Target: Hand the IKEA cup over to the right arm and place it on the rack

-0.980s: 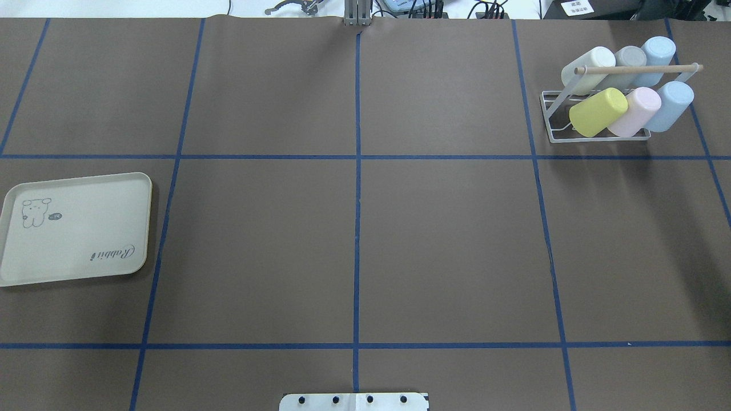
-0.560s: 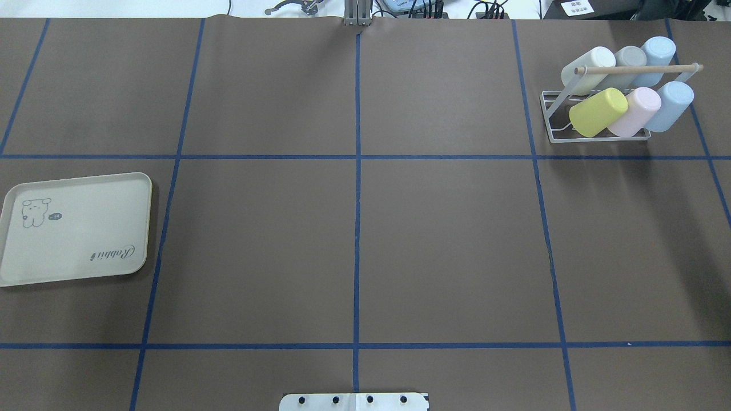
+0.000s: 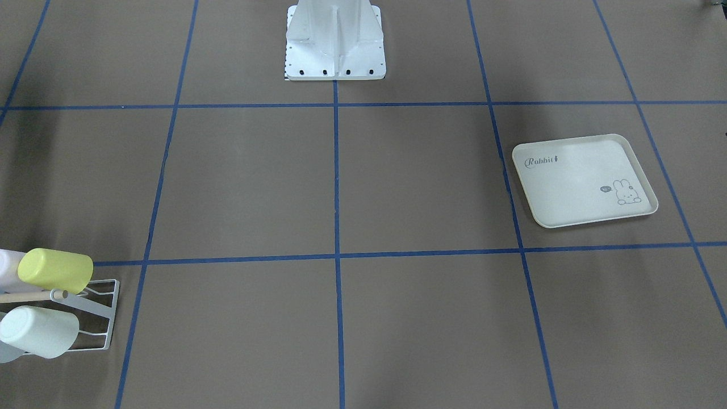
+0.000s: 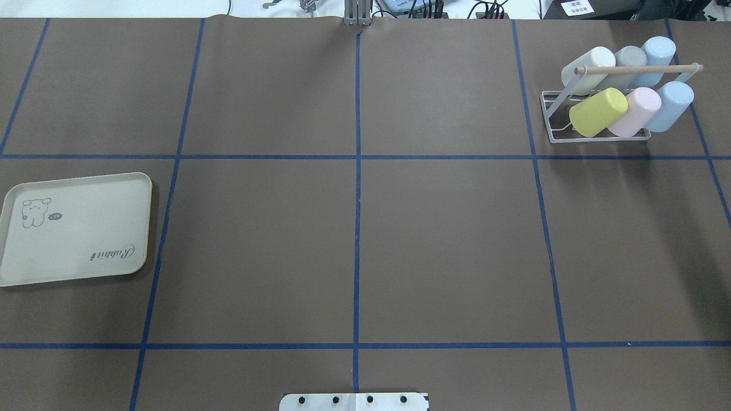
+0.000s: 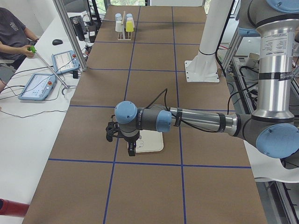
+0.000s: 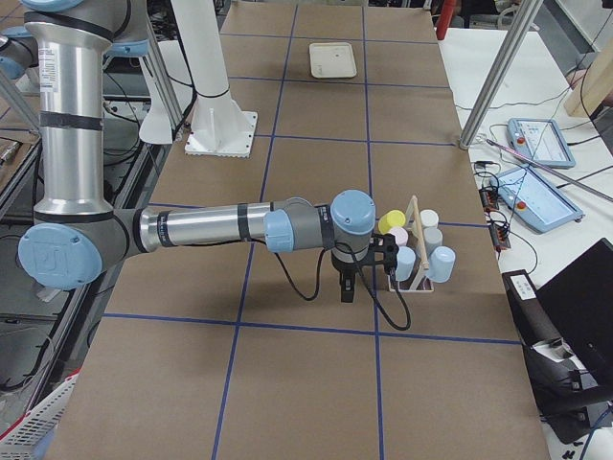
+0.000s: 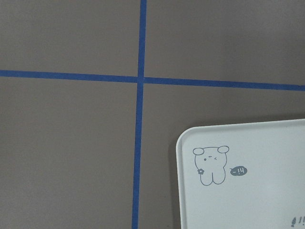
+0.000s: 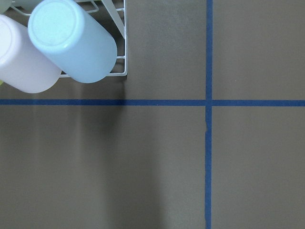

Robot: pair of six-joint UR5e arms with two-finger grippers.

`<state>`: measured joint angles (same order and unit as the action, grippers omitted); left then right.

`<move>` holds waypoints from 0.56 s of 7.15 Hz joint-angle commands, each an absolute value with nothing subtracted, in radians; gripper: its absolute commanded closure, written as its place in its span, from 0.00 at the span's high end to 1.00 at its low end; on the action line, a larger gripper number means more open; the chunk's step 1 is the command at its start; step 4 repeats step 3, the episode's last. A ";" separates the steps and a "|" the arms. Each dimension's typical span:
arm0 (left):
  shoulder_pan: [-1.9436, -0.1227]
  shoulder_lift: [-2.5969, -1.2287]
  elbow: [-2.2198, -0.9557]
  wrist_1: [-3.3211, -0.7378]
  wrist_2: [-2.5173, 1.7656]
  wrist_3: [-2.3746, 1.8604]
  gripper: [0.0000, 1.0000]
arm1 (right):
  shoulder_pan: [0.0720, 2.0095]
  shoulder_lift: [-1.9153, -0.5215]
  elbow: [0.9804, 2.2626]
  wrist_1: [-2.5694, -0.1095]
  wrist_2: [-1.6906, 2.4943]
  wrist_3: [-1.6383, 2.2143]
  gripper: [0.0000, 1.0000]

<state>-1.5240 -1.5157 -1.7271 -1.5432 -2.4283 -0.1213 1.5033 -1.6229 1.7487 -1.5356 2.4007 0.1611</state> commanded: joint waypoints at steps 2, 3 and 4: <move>-1.523 -1.516 -1.727 -1.545 -2.416 -0.117 1.00 | 1.503 -1.626 1.749 -1.536 2.401 0.161 0.99; -1.523 -1.517 -1.726 -1.546 -2.424 -0.120 1.00 | 1.503 -1.631 1.749 -1.536 2.401 0.161 0.99; -1.523 -1.517 -1.726 -1.546 -2.424 -0.120 1.00 | 1.503 -1.631 1.749 -1.536 2.401 0.161 0.99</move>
